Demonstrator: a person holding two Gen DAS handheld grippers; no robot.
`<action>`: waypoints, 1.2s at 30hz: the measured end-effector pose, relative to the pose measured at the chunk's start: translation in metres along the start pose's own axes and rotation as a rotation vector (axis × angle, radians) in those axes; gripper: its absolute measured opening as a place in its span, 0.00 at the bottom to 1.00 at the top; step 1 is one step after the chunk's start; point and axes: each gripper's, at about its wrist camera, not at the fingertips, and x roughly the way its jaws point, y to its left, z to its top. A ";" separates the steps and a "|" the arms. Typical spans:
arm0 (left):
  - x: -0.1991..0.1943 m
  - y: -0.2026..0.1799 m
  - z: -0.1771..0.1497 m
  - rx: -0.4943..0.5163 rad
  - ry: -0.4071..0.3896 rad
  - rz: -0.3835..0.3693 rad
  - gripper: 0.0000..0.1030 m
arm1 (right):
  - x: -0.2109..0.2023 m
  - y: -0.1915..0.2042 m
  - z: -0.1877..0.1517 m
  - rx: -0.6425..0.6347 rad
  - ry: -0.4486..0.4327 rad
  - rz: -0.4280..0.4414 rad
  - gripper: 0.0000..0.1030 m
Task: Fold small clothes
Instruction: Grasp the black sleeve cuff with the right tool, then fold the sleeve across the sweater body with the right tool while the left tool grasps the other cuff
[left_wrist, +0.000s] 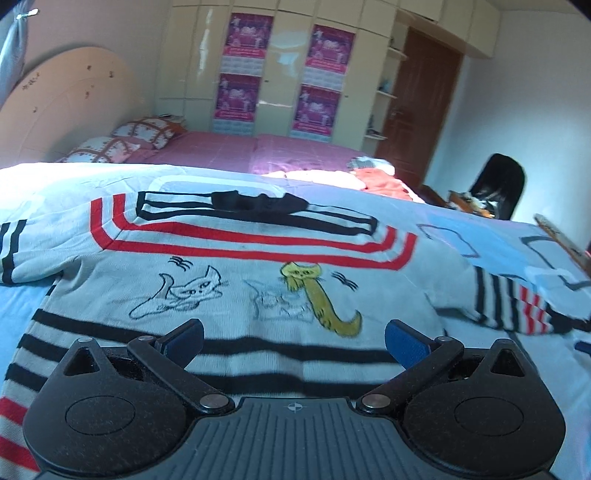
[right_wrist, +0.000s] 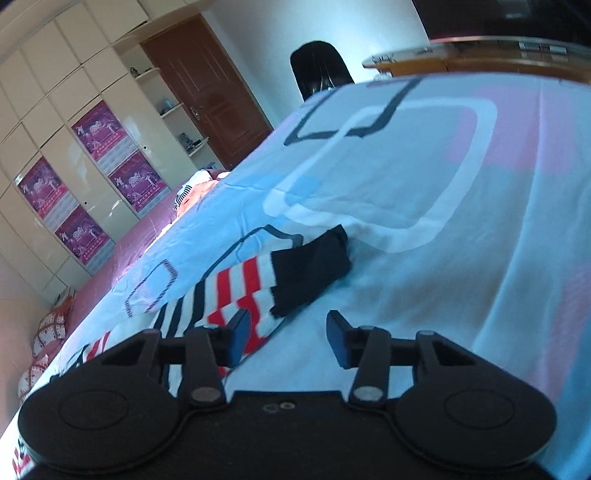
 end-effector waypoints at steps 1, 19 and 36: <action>0.010 -0.002 0.003 -0.022 0.008 0.017 1.00 | 0.009 -0.004 0.002 0.018 0.012 0.015 0.43; 0.064 -0.013 0.026 -0.084 0.050 0.170 1.00 | 0.052 0.014 0.020 -0.152 0.048 -0.018 0.06; 0.061 0.092 0.034 -0.111 0.012 0.198 1.00 | 0.034 0.101 0.003 -0.326 -0.118 -0.107 0.08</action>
